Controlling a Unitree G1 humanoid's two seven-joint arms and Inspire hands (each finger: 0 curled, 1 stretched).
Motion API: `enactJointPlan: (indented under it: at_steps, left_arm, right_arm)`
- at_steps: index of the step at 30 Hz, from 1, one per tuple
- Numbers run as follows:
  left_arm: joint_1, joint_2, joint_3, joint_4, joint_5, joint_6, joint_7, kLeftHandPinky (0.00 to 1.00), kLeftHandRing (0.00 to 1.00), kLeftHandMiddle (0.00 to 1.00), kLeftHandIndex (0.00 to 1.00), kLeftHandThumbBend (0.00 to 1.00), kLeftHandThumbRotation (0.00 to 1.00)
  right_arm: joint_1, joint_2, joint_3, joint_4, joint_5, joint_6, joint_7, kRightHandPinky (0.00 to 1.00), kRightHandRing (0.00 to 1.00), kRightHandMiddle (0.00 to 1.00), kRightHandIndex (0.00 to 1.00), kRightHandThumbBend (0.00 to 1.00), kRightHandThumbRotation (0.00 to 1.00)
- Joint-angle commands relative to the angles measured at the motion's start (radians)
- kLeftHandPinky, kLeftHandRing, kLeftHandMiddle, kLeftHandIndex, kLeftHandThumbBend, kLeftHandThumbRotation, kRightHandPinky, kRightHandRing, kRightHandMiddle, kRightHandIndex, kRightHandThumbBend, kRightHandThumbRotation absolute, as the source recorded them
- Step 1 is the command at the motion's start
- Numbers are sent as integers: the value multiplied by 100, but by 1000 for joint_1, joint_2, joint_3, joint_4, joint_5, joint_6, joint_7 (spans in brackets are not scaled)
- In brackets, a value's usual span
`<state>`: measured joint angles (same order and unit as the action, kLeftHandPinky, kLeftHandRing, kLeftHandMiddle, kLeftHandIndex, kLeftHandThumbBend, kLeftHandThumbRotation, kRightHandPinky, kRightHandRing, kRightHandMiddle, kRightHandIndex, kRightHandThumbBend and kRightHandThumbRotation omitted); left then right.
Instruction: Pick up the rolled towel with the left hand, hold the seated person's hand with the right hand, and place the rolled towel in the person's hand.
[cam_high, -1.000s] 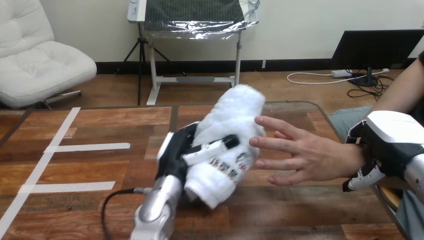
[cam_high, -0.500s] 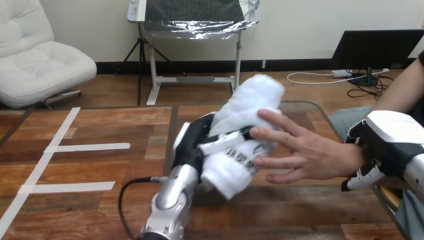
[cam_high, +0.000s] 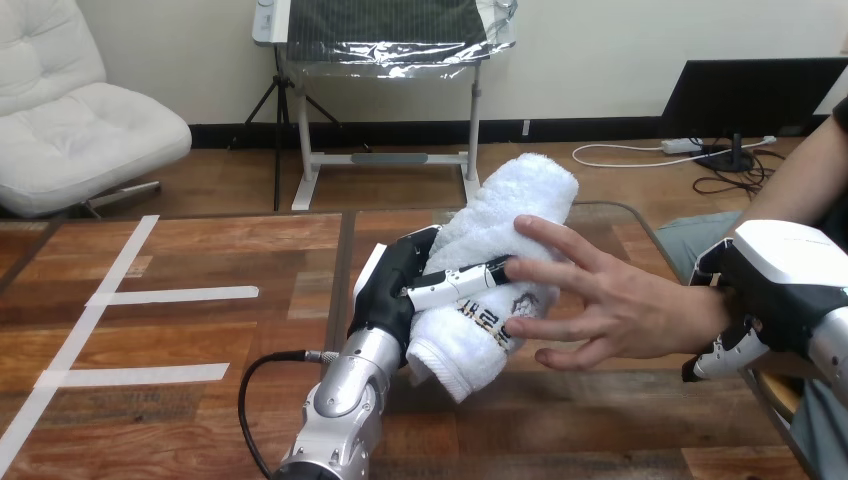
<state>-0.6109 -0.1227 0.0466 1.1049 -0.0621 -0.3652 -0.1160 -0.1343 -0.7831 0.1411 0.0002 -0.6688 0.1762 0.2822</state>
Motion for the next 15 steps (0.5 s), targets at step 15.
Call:
enactJointPlan:
  at_steps: [15]
  left_arm:
    - [-219, -185, -47, -29, 4, 2, 42, 28, 36, 43, 48, 69, 3]
  right_arm:
    - [-41, 22, -44, -54, 9, 10, -31, 26, 34, 42, 49, 82, 0]
